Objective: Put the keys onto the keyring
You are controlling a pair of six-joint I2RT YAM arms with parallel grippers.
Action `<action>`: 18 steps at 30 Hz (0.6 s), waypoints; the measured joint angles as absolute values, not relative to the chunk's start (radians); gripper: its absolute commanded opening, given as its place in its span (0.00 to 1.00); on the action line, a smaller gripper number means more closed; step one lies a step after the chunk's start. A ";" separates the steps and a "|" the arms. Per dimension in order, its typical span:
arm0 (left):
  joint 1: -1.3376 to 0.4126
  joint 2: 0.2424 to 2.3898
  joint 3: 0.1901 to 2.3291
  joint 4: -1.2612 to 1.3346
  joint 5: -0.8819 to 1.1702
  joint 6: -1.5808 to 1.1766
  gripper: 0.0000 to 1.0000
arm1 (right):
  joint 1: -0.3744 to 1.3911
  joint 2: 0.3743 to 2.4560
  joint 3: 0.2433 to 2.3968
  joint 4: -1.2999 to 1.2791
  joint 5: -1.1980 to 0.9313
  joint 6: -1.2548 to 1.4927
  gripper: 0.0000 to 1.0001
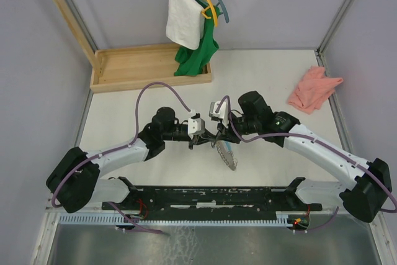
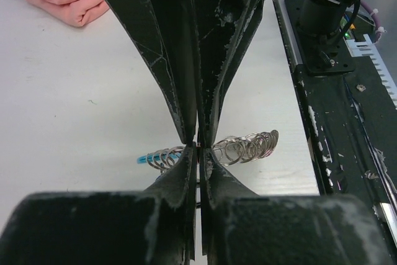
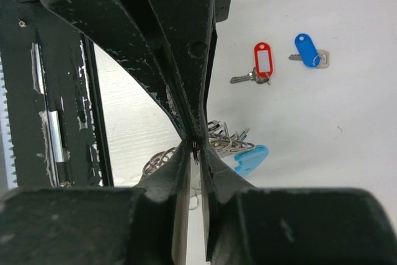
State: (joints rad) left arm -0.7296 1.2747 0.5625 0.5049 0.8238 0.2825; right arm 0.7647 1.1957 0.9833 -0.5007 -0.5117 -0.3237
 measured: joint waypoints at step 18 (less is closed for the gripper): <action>-0.721 1.234 0.297 0.987 0.707 0.104 0.03 | 0.735 0.921 0.654 -0.088 -0.465 -0.266 0.40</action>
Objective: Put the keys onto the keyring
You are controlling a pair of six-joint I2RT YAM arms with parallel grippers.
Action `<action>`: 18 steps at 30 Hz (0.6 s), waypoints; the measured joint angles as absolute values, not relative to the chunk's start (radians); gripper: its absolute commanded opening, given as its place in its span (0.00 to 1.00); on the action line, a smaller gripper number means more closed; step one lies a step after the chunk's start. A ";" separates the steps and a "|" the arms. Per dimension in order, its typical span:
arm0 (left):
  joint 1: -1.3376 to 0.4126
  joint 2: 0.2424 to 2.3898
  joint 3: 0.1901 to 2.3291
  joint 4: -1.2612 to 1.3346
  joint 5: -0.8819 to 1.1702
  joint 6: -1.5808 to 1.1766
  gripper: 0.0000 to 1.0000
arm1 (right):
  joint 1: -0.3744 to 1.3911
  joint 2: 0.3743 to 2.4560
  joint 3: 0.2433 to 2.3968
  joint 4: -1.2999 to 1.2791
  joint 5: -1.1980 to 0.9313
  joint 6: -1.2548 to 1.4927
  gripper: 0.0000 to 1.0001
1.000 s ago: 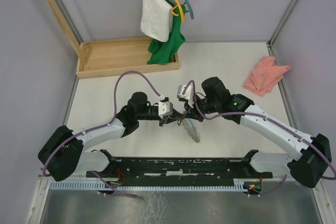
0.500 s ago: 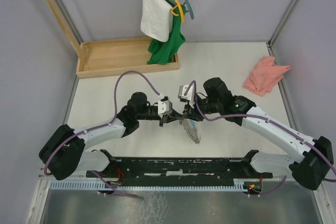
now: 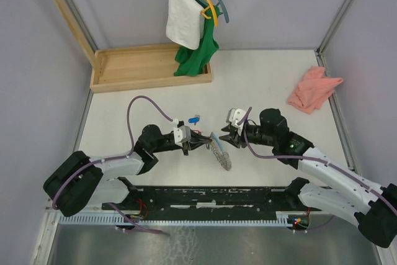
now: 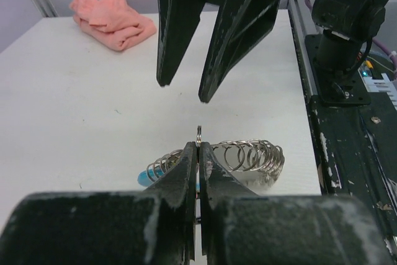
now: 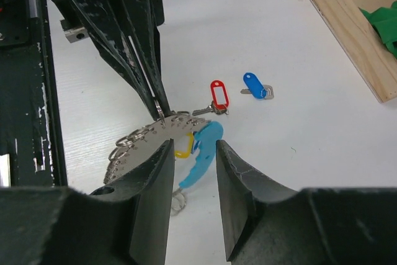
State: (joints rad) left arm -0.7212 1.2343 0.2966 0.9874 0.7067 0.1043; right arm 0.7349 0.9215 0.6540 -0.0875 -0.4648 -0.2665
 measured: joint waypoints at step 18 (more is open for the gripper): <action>-0.718 1.290 0.271 1.198 0.691 0.039 0.03 | 0.686 0.944 0.498 0.226 -0.642 -0.239 0.35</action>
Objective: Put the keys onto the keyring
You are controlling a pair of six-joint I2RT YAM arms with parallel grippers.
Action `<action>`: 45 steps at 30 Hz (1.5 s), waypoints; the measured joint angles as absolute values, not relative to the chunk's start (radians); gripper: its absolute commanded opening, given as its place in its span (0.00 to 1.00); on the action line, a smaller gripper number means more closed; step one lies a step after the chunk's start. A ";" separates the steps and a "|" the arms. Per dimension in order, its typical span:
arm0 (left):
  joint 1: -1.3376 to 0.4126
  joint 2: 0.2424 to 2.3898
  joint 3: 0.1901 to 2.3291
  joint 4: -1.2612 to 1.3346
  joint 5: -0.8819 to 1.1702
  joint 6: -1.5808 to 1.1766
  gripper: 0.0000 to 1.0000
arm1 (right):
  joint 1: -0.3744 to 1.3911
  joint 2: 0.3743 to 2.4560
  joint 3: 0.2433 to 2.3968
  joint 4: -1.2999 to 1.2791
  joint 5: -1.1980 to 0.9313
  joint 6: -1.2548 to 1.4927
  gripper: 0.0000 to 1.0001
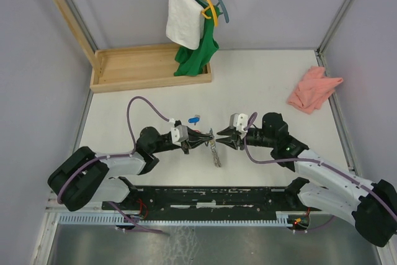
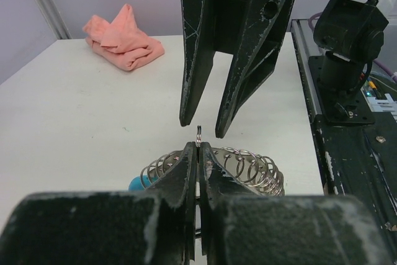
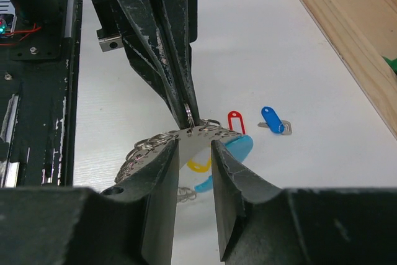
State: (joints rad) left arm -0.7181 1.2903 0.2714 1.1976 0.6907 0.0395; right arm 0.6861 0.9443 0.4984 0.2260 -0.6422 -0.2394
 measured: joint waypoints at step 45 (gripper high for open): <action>-0.708 1.161 0.397 0.748 0.804 0.174 0.40 | 0.763 1.211 0.974 -0.447 -0.553 -0.323 0.01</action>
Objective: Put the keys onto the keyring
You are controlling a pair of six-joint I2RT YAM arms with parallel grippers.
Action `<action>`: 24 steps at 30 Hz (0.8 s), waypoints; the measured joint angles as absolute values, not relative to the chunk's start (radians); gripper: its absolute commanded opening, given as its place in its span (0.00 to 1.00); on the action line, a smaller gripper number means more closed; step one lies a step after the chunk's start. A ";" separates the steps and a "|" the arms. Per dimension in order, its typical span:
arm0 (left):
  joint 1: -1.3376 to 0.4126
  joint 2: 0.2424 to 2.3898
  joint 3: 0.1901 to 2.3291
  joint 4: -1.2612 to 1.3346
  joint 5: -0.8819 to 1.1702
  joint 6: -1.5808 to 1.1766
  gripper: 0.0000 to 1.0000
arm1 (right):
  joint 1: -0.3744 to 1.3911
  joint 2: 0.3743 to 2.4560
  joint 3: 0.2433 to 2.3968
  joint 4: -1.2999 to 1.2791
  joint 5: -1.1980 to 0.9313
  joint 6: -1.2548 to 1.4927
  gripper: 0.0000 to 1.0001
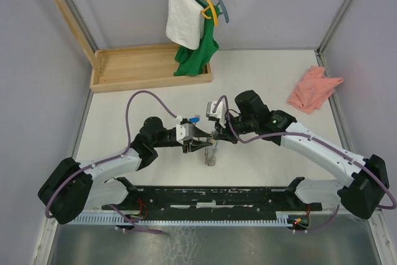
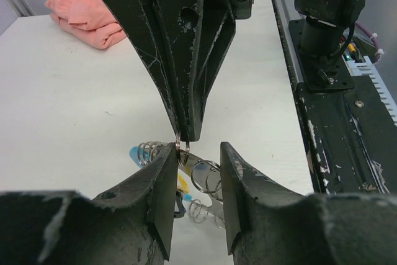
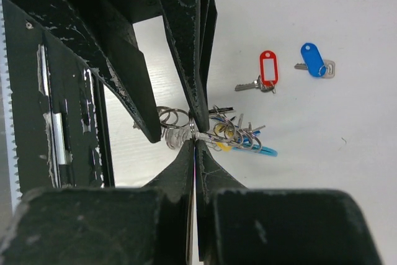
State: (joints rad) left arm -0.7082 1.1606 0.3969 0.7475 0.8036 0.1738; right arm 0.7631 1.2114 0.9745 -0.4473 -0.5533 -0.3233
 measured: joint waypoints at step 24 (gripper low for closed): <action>-0.705 1.127 0.428 0.608 0.822 0.225 0.37 | 0.872 1.279 1.136 -0.730 -0.379 -0.444 0.01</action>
State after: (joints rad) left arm -0.7048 1.1267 0.4278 0.6083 0.8219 0.2253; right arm 0.8722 1.2785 1.1358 -0.7303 -0.3790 -0.4438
